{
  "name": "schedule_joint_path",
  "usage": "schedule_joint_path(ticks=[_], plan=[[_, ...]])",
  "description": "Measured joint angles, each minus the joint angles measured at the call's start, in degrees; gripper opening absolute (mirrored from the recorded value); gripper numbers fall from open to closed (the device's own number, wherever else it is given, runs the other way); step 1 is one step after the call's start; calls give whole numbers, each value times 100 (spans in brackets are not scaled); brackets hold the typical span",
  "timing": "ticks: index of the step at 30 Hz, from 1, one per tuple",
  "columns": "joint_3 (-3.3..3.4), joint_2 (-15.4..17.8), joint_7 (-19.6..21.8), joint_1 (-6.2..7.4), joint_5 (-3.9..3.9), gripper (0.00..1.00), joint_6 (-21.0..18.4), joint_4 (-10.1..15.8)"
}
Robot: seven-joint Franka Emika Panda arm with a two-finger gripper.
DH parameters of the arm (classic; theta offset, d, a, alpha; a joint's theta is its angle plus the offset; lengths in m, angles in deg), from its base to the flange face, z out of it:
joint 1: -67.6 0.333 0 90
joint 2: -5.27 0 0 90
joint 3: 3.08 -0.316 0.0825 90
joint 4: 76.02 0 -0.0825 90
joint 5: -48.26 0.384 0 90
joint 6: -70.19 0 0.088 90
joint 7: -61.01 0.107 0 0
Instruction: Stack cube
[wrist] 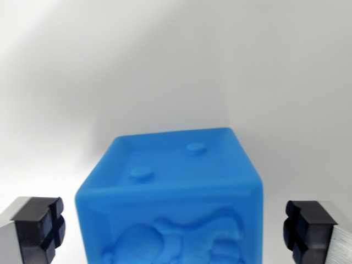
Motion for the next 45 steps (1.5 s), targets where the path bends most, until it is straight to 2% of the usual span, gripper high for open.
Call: schedule_joint_path(ticks=[10, 11, 45], plan=[[-40, -187, -2, -40, 0, 100, 133, -60], [-42, -194, -2, -42, 0, 0, 138, -62], [-46, -197, -1, -49, 0, 0, 143, -67]])
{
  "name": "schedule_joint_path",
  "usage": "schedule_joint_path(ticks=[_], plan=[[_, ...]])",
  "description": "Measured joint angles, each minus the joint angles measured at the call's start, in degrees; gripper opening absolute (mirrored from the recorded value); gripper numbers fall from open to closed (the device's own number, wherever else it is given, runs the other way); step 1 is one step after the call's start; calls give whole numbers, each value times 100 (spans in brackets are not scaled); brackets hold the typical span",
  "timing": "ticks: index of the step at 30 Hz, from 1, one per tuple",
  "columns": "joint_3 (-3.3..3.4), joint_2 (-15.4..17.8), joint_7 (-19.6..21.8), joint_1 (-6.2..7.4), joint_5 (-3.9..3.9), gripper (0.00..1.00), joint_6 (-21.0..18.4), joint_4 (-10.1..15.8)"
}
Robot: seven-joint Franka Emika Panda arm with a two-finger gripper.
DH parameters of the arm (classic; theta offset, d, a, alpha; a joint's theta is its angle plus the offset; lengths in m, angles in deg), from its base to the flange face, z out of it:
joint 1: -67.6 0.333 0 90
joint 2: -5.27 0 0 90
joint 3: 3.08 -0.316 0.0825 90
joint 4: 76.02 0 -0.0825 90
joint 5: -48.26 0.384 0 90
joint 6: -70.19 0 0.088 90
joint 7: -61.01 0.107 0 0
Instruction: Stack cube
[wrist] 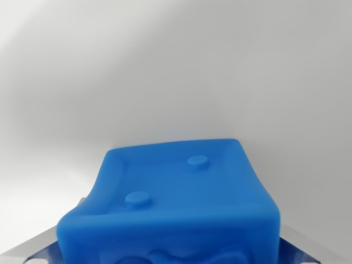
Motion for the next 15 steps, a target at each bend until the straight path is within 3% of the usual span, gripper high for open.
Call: schedule_joint_path(ticks=[15], plan=[[6, 191, 2, 4, 0, 0, -112, 54]])
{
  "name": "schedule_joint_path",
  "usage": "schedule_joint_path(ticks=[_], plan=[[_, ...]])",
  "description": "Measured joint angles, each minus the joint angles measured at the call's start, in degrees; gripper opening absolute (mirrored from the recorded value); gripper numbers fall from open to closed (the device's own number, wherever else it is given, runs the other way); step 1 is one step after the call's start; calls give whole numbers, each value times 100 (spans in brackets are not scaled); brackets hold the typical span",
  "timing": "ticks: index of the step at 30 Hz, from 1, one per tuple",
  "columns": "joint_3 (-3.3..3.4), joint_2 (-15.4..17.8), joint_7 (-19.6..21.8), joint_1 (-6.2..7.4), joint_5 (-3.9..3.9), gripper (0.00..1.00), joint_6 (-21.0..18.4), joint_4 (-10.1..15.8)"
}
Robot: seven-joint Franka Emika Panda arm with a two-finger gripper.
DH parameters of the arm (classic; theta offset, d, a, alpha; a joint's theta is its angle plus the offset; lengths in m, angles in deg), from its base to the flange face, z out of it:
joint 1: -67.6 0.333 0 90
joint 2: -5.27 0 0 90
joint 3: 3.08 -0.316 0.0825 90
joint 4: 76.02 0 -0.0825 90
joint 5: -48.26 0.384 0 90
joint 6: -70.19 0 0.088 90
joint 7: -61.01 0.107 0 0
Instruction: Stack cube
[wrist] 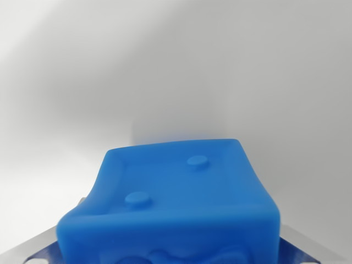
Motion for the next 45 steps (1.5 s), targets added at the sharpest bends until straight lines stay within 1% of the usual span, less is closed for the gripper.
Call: schedule_joint_path(ticks=[6, 17, 27, 31, 45], plan=[[16, 167, 4, 12, -2, 0, -125, 40], [59, 581, 16, 46, -19, 0, -436, 138], [94, 998, 36, 77, -69, 0, -772, 190], [82, 1022, -15, 99, -100, 0, -785, 212], [-14, 1132, -336, 190, -181, 0, -828, 282]])
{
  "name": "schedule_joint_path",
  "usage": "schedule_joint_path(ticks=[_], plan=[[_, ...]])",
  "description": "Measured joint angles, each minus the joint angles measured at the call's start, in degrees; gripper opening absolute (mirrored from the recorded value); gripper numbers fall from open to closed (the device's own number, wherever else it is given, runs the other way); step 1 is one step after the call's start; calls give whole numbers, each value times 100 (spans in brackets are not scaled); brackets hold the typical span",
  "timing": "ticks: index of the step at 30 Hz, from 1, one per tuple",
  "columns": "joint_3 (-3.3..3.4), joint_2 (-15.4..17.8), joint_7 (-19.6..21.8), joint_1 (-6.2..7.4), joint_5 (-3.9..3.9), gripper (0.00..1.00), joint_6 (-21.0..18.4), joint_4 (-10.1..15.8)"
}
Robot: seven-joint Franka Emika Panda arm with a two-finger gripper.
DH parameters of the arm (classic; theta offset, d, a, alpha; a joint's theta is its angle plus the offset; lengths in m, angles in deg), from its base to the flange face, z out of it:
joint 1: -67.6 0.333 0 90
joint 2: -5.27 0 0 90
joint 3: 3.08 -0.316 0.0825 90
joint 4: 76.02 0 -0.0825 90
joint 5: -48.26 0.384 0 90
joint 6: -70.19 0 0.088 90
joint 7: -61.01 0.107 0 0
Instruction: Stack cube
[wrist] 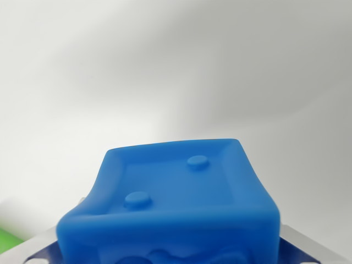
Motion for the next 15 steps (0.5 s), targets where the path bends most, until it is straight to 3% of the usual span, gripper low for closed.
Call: schedule_joint_path(ticks=[15], plan=[[-103, 124, -377, 108, -72, 0, -74, 51]])
